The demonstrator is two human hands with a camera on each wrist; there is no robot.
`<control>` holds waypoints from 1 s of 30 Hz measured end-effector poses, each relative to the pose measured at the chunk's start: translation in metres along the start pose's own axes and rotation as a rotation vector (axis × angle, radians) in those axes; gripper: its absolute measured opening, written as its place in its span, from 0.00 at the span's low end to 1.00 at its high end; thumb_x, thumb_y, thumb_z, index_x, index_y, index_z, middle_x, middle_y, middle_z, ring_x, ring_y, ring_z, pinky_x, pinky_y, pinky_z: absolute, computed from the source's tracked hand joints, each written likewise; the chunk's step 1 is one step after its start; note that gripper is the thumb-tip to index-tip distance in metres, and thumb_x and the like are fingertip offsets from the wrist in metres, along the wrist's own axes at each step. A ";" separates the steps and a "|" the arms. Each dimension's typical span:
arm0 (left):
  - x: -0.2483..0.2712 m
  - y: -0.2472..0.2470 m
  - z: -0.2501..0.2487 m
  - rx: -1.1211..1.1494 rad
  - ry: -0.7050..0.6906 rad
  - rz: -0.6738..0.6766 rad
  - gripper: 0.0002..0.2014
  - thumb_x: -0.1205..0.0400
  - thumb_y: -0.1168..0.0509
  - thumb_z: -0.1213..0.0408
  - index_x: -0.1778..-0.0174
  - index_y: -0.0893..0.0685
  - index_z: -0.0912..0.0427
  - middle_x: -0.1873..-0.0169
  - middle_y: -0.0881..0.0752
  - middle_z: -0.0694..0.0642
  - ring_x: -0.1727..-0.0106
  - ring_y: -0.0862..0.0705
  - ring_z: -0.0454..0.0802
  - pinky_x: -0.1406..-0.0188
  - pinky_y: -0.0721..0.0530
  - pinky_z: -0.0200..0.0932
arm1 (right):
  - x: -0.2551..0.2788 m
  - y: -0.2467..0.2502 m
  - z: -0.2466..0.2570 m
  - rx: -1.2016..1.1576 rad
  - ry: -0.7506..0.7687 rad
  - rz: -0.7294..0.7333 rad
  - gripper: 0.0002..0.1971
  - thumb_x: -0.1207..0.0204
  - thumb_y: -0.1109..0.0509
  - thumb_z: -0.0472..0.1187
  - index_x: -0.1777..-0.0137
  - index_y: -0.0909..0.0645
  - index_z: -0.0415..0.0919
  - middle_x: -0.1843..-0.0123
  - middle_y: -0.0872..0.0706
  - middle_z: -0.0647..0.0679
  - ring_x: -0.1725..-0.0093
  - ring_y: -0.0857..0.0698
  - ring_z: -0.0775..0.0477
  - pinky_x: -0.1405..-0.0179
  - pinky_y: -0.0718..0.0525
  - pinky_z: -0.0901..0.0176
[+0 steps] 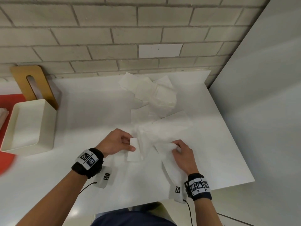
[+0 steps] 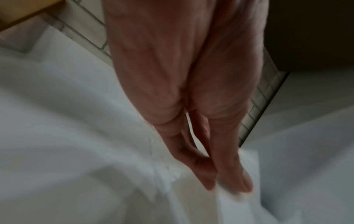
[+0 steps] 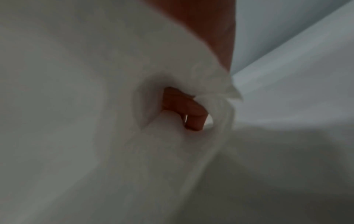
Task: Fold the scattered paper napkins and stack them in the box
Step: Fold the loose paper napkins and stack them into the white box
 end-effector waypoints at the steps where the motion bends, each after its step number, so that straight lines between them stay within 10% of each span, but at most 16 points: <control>1: 0.001 0.003 -0.006 0.002 -0.027 0.052 0.18 0.30 0.10 0.62 0.48 0.05 0.64 0.53 0.03 0.51 0.46 0.05 0.48 0.34 0.10 0.48 | 0.000 0.001 0.002 0.015 0.003 0.018 0.13 0.15 0.32 0.35 0.36 0.15 0.50 0.44 0.09 0.57 0.45 0.12 0.59 0.51 0.20 0.75; 6: -0.006 0.018 -0.018 -0.176 -0.100 0.078 0.06 0.18 0.18 0.61 0.50 0.04 0.59 0.53 0.03 0.55 0.46 0.05 0.50 0.30 0.12 0.58 | 0.001 0.001 0.007 0.107 0.052 0.077 0.17 0.13 0.29 0.60 0.46 0.12 0.46 0.51 0.07 0.54 0.48 0.10 0.51 0.45 0.18 0.55; 14: 0.003 0.031 -0.068 -0.096 -0.302 -0.122 0.08 0.16 0.21 0.61 0.53 0.14 0.56 0.51 0.06 0.52 0.45 0.07 0.50 0.36 0.13 0.47 | 0.069 0.050 0.143 -0.240 0.339 0.478 0.08 0.14 0.22 0.47 0.57 0.09 0.58 0.55 0.07 0.60 0.55 0.10 0.61 0.53 0.18 0.68; 20: 0.017 0.030 -0.128 -0.072 -0.415 -0.081 0.05 0.11 0.27 0.60 0.47 0.11 0.57 0.49 0.05 0.52 0.46 0.07 0.49 0.41 0.14 0.48 | 0.025 0.035 0.172 -0.244 0.553 0.146 0.04 0.14 0.22 0.48 0.51 0.09 0.51 0.21 0.20 0.60 0.22 0.18 0.53 0.22 0.23 0.57; 23: 0.020 0.035 -0.140 -0.007 -0.430 -0.156 0.07 0.09 0.31 0.59 0.45 0.11 0.57 0.48 0.05 0.50 0.43 0.07 0.48 0.39 0.14 0.47 | 0.009 0.021 0.169 -0.402 0.452 0.048 0.06 0.13 0.24 0.47 0.40 0.08 0.49 0.35 0.10 0.58 0.35 0.11 0.54 0.36 0.17 0.56; 30: 0.019 0.036 -0.142 -0.010 -0.434 -0.252 0.12 0.04 0.39 0.58 0.46 0.12 0.54 0.52 0.08 0.45 0.49 0.11 0.43 0.43 0.18 0.40 | 0.003 0.004 0.171 -0.518 0.440 -0.110 0.07 0.13 0.23 0.45 0.52 0.11 0.46 0.53 0.10 0.51 0.53 0.13 0.52 0.50 0.19 0.61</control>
Point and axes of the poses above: each hand's wrist, its own x-axis away from the middle knuckle, its own y-axis out of the back of the hand, z = x × y, the point moved 5 cm from there along -x, towards the middle knuckle
